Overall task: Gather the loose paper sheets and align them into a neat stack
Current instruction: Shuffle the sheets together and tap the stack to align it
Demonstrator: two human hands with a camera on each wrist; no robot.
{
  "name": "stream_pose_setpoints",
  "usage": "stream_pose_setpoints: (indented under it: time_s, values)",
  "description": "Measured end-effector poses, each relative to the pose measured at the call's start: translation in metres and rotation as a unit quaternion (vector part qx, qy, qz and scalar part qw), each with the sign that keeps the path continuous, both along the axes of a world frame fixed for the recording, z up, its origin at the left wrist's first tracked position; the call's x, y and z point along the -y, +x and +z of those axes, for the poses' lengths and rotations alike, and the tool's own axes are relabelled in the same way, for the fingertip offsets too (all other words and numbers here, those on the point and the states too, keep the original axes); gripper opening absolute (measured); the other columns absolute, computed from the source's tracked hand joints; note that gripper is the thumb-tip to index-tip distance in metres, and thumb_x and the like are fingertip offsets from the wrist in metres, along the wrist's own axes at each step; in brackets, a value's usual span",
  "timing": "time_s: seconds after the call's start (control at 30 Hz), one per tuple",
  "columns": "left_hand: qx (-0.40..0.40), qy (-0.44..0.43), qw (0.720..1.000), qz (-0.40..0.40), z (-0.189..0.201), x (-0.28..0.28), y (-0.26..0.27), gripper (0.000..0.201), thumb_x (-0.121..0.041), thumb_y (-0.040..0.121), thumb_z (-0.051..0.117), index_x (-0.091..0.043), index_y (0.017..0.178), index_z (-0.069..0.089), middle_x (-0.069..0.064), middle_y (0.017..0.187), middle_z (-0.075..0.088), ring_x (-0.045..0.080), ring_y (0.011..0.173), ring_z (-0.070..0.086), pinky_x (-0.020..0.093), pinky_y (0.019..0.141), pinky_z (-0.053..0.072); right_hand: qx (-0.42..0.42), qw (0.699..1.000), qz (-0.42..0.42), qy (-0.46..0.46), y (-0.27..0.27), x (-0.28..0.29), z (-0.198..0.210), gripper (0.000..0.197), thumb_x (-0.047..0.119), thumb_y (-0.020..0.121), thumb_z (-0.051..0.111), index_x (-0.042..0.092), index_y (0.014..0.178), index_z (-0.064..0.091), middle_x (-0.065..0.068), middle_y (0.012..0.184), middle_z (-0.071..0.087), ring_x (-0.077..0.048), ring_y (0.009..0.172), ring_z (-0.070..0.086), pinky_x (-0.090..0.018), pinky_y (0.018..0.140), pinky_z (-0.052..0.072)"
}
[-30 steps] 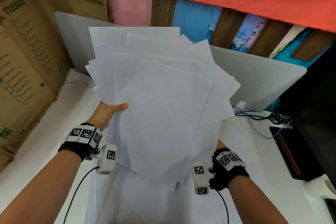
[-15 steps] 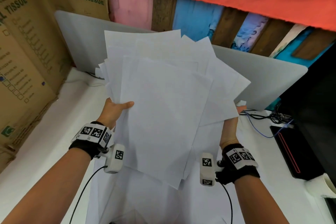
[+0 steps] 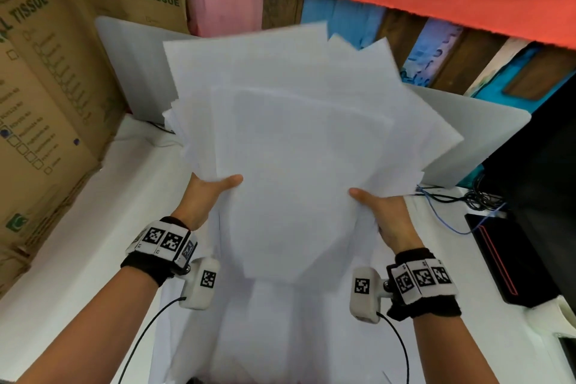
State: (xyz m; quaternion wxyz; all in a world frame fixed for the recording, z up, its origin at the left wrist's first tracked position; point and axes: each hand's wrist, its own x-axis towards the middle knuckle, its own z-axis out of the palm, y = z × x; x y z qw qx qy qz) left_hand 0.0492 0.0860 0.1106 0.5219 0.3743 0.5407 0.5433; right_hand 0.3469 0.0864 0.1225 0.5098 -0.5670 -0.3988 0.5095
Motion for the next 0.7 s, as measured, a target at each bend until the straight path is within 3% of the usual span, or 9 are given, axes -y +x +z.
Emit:
stream_pose_setpoints:
  time_s: [0.07,0.13,0.23,0.33,0.37,0.43,0.5,0.6,0.7]
  values:
    - [0.003,0.017,1.0,-0.001,0.004,0.002,0.001,0.029,0.001,0.08,0.065,-0.018,0.101,0.061,-0.011,0.087,0.069,-0.002,0.078,0.066,0.01,0.065,0.051,-0.013,1.0,-0.024,0.012,0.002,0.006,0.007,0.034,0.004,0.076,0.072,0.012,0.107,0.06,0.002,0.097,0.065,-0.012,0.089,0.062,-0.024,0.081,0.053]
    - [-0.007,0.018,1.0,0.0,0.003,0.004,0.004,0.023,0.001,0.081,0.064,-0.018,0.091,0.061,-0.015,0.073,0.071,-0.007,0.071,0.065,0.007,0.061,0.048,-0.03,0.999,-0.037,0.021,0.004,0.008,0.003,0.027,0.008,0.074,0.074,0.014,0.099,0.064,0.003,0.092,0.066,-0.01,0.087,0.063,-0.017,0.075,0.052]
    - [-0.025,-0.001,1.0,-0.018,-0.011,0.01,0.006,0.021,0.001,0.08,0.066,-0.014,0.094,0.063,-0.015,0.076,0.072,-0.004,0.075,0.067,0.008,0.064,0.049,-0.035,0.999,-0.008,-0.01,0.003,0.016,-0.019,0.059,0.032,0.048,0.088,0.013,0.1,0.068,0.001,0.093,0.072,-0.014,0.092,0.067,-0.019,0.079,0.054]
    - [-0.026,-0.018,0.999,-0.034,-0.025,0.013,0.009,0.035,0.0,0.079,0.067,-0.004,0.113,0.06,0.0,0.1,0.069,0.008,0.092,0.066,0.02,0.08,0.052,-0.055,0.997,-0.004,-0.054,0.0,0.022,-0.04,0.086,0.044,0.025,0.091,0.014,0.102,0.067,0.003,0.092,0.074,-0.016,0.093,0.068,-0.028,0.083,0.052]
    - [-0.025,-0.019,0.999,-0.037,-0.026,0.013,0.009,0.04,0.0,0.079,0.067,-0.002,0.117,0.058,0.002,0.104,0.067,0.011,0.096,0.064,0.025,0.085,0.051,-0.059,0.997,-0.007,-0.054,-0.001,0.023,-0.042,0.086,0.043,0.028,0.092,0.013,0.104,0.065,0.002,0.091,0.073,-0.017,0.094,0.067,-0.026,0.078,0.053]
    - [-0.028,-0.012,0.999,-0.039,-0.023,0.013,0.01,0.043,-0.001,0.078,0.068,-0.003,0.12,0.056,0.002,0.106,0.066,0.011,0.097,0.063,0.03,0.091,0.049,-0.065,0.997,-0.03,-0.043,-0.001,0.024,-0.041,0.066,0.025,0.052,0.088,0.01,0.11,0.061,0.002,0.092,0.07,-0.018,0.097,0.065,-0.019,0.068,0.053]
    - [-0.037,0.002,0.999,-0.031,-0.018,0.011,0.009,0.043,-0.001,0.079,0.067,-0.005,0.119,0.055,-0.002,0.104,0.065,0.003,0.093,0.064,0.023,0.088,0.05,-0.055,0.997,-0.057,-0.01,0.002,0.023,-0.036,0.053,0.01,0.068,0.079,0.011,0.117,0.058,0.005,0.096,0.068,-0.011,0.095,0.064,-0.016,0.07,0.053]
    - [-0.05,0.021,0.998,-0.02,-0.009,0.007,0.01,0.036,-0.003,0.081,0.066,0.0,0.116,0.057,-0.005,0.097,0.064,-0.009,0.079,0.064,0.005,0.07,0.049,-0.038,0.997,-0.066,0.024,0.003,0.019,-0.031,0.067,0.025,0.062,0.084,0.016,0.123,0.058,0.004,0.108,0.068,-0.009,0.1,0.064,-0.022,0.084,0.051]
    - [-0.055,0.023,0.998,-0.012,-0.01,0.01,0.012,0.04,-0.002,0.081,0.066,0.003,0.119,0.055,-0.004,0.098,0.064,-0.003,0.086,0.062,0.004,0.067,0.047,-0.047,0.998,-0.029,0.005,-0.005,0.016,-0.027,0.046,0.012,0.07,0.077,0.011,0.113,0.061,0.001,0.101,0.068,-0.016,0.098,0.064,-0.015,0.073,0.053]
